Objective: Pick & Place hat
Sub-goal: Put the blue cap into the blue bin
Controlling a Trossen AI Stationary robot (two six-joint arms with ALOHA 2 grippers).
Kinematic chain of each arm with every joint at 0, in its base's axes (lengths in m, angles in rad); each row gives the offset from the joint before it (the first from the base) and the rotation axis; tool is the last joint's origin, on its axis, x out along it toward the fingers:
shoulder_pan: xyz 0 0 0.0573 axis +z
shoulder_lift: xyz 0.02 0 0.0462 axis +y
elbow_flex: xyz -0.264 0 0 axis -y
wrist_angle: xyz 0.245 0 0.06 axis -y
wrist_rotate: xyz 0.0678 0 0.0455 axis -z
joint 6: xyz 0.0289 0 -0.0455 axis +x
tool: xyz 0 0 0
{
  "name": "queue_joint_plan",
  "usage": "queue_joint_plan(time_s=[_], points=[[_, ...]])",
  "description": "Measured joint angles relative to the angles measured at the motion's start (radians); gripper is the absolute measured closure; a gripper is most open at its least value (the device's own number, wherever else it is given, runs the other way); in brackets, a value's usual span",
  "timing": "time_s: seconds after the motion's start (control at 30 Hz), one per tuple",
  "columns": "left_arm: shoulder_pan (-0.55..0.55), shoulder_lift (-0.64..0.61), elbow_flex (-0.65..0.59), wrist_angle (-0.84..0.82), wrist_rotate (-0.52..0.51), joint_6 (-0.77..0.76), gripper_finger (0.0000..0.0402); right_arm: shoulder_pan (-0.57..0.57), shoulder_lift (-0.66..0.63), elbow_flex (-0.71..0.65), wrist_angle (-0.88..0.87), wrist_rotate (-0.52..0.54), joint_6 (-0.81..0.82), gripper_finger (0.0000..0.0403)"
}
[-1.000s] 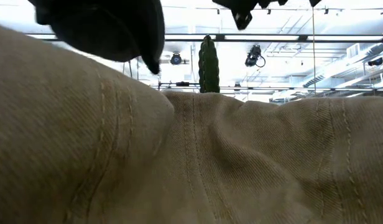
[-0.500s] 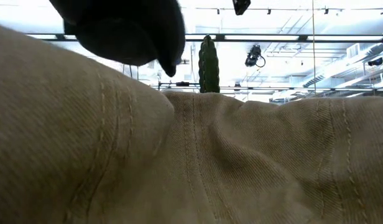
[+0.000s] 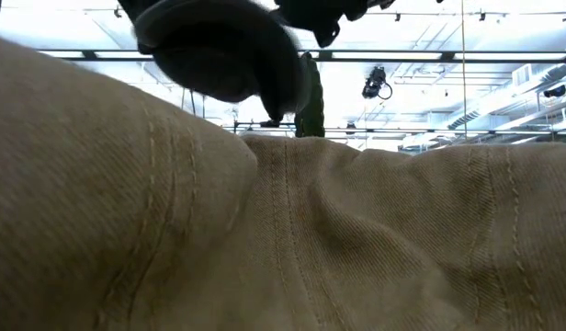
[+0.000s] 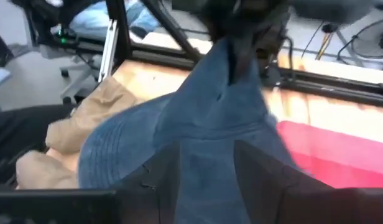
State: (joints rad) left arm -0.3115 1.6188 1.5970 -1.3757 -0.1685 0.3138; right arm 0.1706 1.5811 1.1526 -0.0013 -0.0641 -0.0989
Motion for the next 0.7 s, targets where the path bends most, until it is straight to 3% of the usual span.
queue_joint_plan(time_s=[0.27, 0.53, 0.7], points=[[0.0, 0.004, 0.034, 0.006, -0.018, 0.034, 0.0385, 0.061, 0.069, 0.0, 0.072, 0.159, -0.1, 0.025], [0.001, 0.004, 0.034, 0.015, -0.031, 0.039, 0.0385, 0.058, 0.1, 0.0, 0.129, 0.094, -0.012, 0.025], [0.001, 0.004, 0.034, 0.018, -0.047, 0.04, 0.0385, 0.048, 0.1, 0.0, 0.148, -0.009, 0.102, 0.025]])
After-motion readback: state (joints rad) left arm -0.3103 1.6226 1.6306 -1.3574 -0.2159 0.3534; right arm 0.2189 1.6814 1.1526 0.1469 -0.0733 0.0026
